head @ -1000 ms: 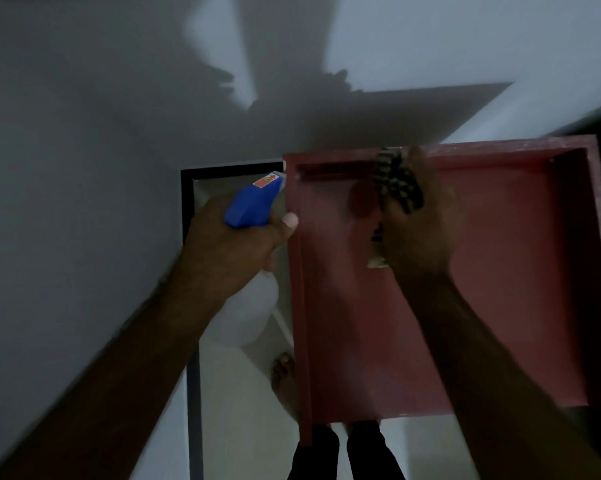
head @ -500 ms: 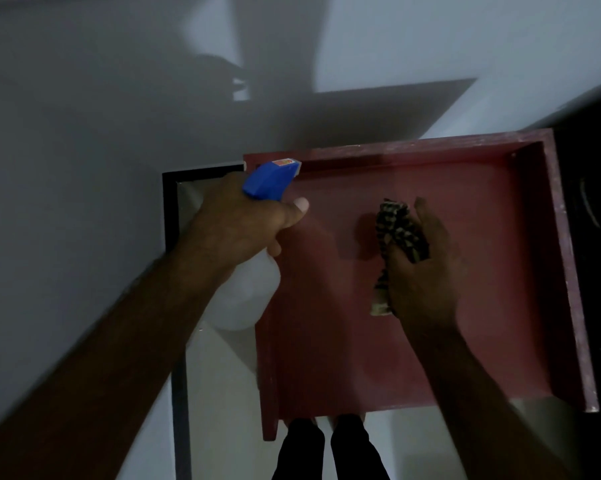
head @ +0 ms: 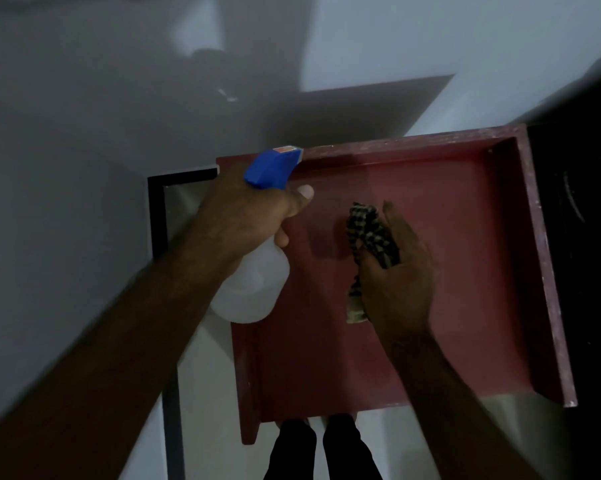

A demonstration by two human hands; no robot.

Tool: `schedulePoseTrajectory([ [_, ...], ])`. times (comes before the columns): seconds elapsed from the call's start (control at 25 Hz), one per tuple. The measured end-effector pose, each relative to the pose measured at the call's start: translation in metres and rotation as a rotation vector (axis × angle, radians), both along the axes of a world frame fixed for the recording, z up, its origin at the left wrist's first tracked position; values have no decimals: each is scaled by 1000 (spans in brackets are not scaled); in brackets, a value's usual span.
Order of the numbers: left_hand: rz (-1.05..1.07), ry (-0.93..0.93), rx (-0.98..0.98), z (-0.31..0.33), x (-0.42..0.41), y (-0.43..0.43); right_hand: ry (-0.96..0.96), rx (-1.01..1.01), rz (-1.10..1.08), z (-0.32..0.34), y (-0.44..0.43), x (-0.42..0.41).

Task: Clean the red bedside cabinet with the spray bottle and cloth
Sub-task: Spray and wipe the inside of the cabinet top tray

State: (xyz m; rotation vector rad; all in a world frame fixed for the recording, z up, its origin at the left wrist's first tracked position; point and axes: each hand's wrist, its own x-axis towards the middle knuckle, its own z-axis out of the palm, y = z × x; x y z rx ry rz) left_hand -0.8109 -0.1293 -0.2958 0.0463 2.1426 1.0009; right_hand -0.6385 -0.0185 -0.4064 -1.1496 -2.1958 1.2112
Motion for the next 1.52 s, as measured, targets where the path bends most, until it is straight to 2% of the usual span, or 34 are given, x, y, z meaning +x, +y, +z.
schedulePoseTrajectory([
  [0.28,-26,5,51,2,6,24,-16,-1,20,2,-2,11],
  [0.44,36,12,71,1,7,19,-1,47,45,8,-5,5],
  [0.64,104,55,79,0,1,-4,74,52,128,20,-25,-28],
  [0.84,224,62,109,-2,-9,-29,38,98,324,1,-31,-94],
  [1.04,285,50,100,-4,-19,-39,57,345,420,-11,-40,-138],
  [1.12,288,43,126,-4,-22,-41,51,432,388,-14,-37,-138],
  [1.32,270,36,149,-9,-27,-41,10,429,144,-20,-18,-127],
  [1.52,217,47,115,-15,-27,-33,-1,509,398,-24,-32,-130],
])
